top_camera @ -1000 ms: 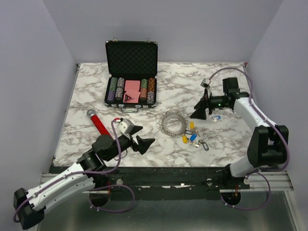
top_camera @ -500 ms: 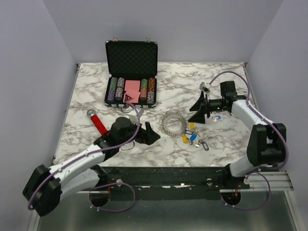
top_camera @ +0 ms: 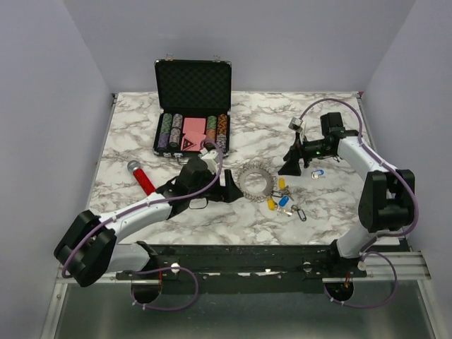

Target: Put the keys on the keyring

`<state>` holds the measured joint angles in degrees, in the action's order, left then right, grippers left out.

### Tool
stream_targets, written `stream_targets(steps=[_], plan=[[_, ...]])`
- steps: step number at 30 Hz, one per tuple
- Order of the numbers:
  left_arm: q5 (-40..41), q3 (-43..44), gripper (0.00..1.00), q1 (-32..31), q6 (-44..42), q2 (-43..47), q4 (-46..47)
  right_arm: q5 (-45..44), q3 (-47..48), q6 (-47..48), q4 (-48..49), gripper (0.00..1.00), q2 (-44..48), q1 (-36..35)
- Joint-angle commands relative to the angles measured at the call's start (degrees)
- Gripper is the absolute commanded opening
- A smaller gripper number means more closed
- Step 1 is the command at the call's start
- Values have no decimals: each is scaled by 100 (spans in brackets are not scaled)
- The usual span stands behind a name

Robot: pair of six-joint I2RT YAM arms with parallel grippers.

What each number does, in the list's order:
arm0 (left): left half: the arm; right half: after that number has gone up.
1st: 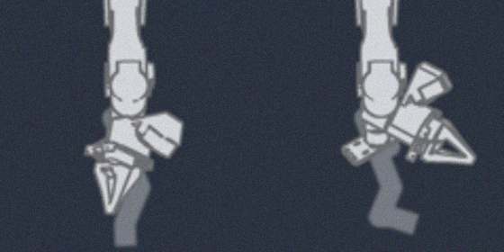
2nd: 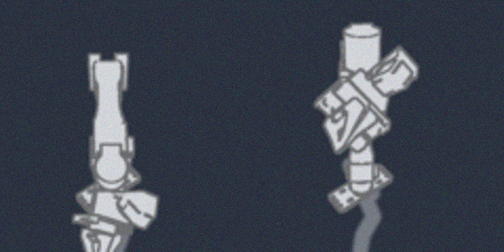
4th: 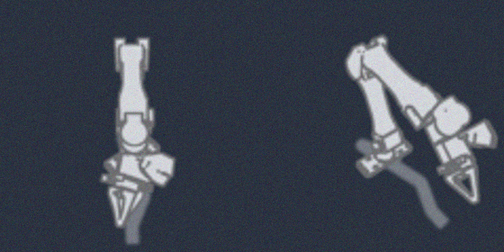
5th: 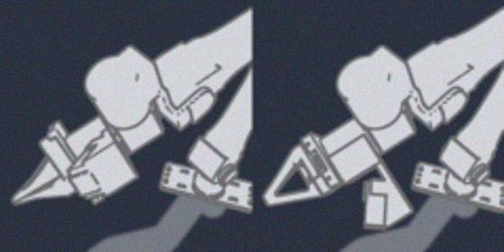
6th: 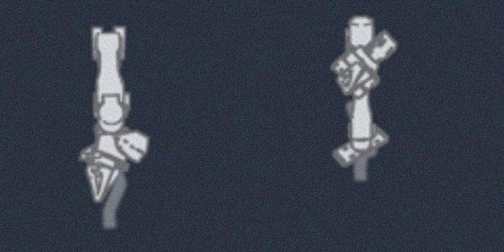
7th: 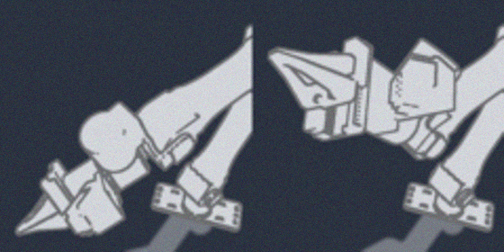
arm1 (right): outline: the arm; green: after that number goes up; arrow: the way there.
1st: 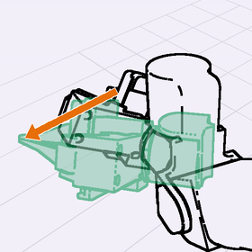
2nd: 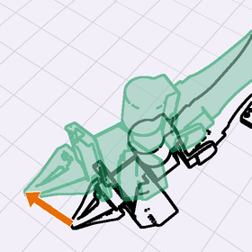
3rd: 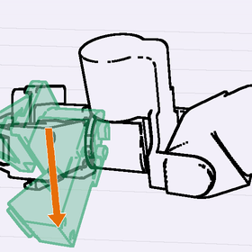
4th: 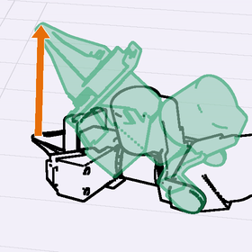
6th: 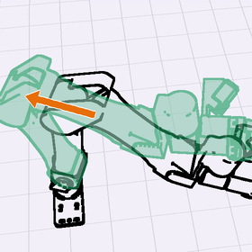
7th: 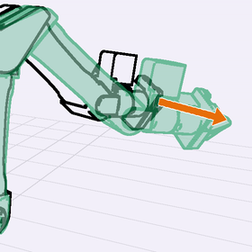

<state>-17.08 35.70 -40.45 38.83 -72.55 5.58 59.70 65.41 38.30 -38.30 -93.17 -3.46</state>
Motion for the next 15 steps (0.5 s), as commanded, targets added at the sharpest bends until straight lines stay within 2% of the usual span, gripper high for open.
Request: stream_targets(steps=[1,6,8,10,11,12,15], plan=[[556,-502,92,28,54,689,390,-730,227,555,-784,96,-246,-5],[566,-907,99,194,291,1102,531,-1206,-483,529,39,100,832,-128],[460,-1073,99,326,449,1313,619,-1382,-1132,118,1065,100,1604,-146],[486,-1240,99,440,599,1567,698,-1444,-1669,-986,2094,100,2082,-137],[556,-1311,99,493,652,1691,664,-1174,-1741,-1270,2090,100,2048,-146],[574,-1372,99,563,696,1831,628,-771,-1646,-977,1725,100,1900,-146],[504,-1531,99,757,600,2174,567,67,-1119,540,145,90,1180,-163]])
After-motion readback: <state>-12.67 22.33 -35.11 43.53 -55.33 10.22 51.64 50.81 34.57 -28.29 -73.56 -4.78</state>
